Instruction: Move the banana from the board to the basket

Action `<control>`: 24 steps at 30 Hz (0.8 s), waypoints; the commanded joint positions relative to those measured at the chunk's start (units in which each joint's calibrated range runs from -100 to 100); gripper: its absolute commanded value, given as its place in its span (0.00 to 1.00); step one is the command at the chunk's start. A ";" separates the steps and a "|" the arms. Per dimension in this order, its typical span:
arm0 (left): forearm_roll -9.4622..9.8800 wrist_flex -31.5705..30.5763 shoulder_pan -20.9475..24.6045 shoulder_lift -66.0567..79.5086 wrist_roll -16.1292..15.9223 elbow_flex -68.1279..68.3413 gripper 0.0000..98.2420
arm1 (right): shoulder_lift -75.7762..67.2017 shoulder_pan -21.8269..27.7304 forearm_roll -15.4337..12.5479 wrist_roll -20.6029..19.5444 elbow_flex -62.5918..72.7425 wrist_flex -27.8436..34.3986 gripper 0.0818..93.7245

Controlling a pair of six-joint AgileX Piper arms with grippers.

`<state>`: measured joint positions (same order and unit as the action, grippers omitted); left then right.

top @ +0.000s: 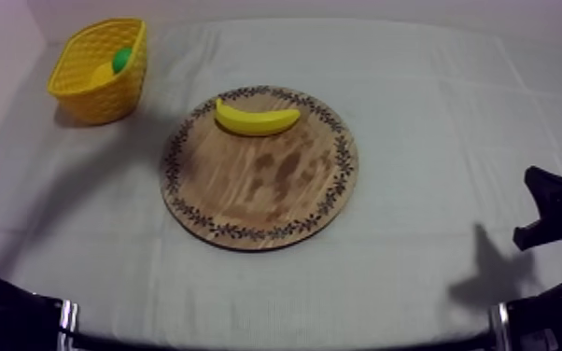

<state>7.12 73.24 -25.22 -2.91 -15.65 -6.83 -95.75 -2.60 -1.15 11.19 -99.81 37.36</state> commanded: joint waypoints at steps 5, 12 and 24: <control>0.03 -1.98 -0.79 -4.60 0.04 0.45 0.00 | 0.00 0.00 0.00 0.01 0.03 -0.11 0.00; 0.05 -3.40 -0.75 -7.31 -0.35 1.38 0.00 | 0.00 0.00 0.00 0.01 0.03 -0.11 0.00; 1.61 -1.51 -0.99 -6.99 0.45 4.31 0.42 | 0.00 0.00 0.00 0.01 0.03 -0.11 0.00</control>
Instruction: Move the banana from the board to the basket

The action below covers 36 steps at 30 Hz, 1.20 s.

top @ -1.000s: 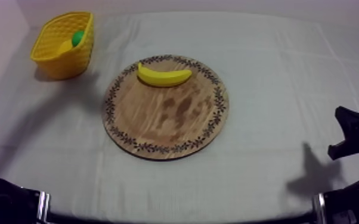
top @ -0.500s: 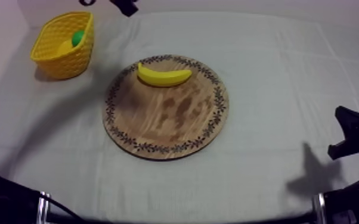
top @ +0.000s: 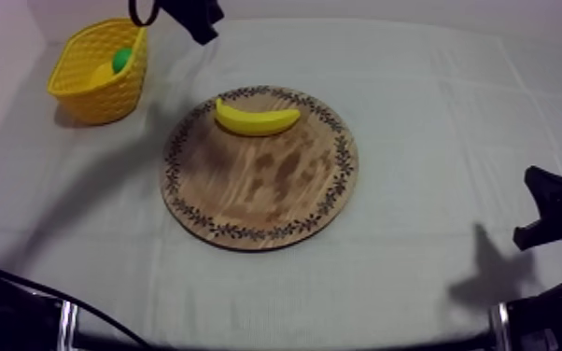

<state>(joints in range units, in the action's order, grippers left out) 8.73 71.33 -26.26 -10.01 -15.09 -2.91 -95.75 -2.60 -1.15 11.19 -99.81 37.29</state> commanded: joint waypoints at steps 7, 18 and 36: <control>-0.02 3.23 0.29 0.91 -1.40 3.09 0.67 | 0.00 0.00 0.00 0.01 0.03 -0.03 0.00; -0.99 1.73 0.50 0.73 -3.61 5.74 0.67 | 0.00 0.00 0.00 0.01 0.03 -0.03 0.00; -2.16 -5.87 0.12 -8.17 -8.13 11.06 0.65 | 0.00 0.00 0.00 0.01 0.03 -0.03 0.00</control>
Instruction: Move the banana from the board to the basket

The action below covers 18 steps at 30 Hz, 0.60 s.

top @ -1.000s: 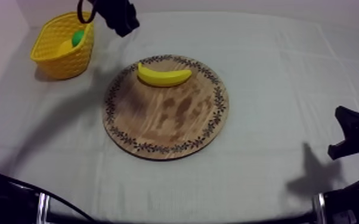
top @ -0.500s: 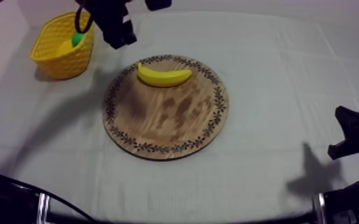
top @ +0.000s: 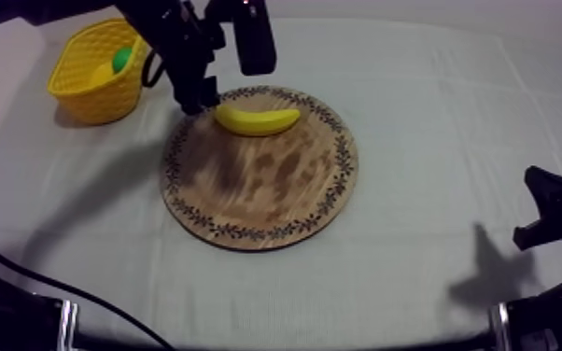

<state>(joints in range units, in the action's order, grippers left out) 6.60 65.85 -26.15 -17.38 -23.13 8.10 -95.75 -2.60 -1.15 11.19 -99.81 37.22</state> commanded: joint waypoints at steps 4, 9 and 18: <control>0.13 -2.04 0.04 -3.71 -0.36 0.02 0.64 | 0.00 0.00 0.00 0.01 0.03 0.04 0.00; 0.24 -2.85 0.00 -6.74 -0.57 0.04 0.64 | 0.00 0.00 0.00 0.01 0.03 0.04 0.00; 0.26 -5.01 -0.04 -10.76 -1.39 0.61 0.62 | 0.00 0.00 0.00 0.01 0.03 0.04 0.00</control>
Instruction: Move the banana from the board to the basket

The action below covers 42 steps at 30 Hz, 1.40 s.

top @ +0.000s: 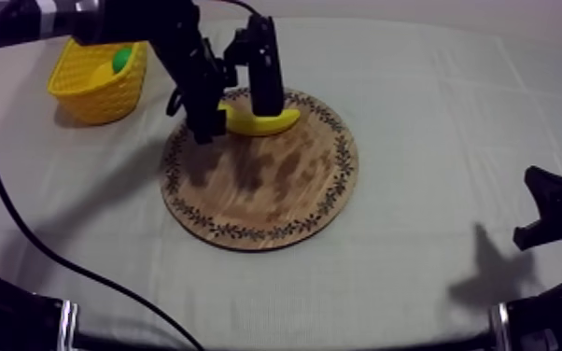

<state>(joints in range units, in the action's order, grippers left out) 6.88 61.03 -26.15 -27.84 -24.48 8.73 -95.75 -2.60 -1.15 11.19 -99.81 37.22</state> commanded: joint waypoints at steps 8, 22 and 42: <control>-0.29 -1.46 -0.52 -3.33 -0.40 -2.01 0.60 | 0.00 0.00 0.00 0.01 0.03 0.04 0.00; -0.36 -3.01 -1.28 -7.75 -0.42 -4.48 0.58 | 0.00 0.00 0.00 0.01 0.03 0.04 0.00; -0.66 -3.44 -1.44 -12.39 -0.76 -8.56 0.52 | 0.00 0.00 0.00 0.01 0.03 0.04 0.00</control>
<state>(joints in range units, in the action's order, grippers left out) 6.31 57.56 -27.58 -40.15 -25.23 0.21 -95.75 -2.60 -1.15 11.19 -99.81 37.23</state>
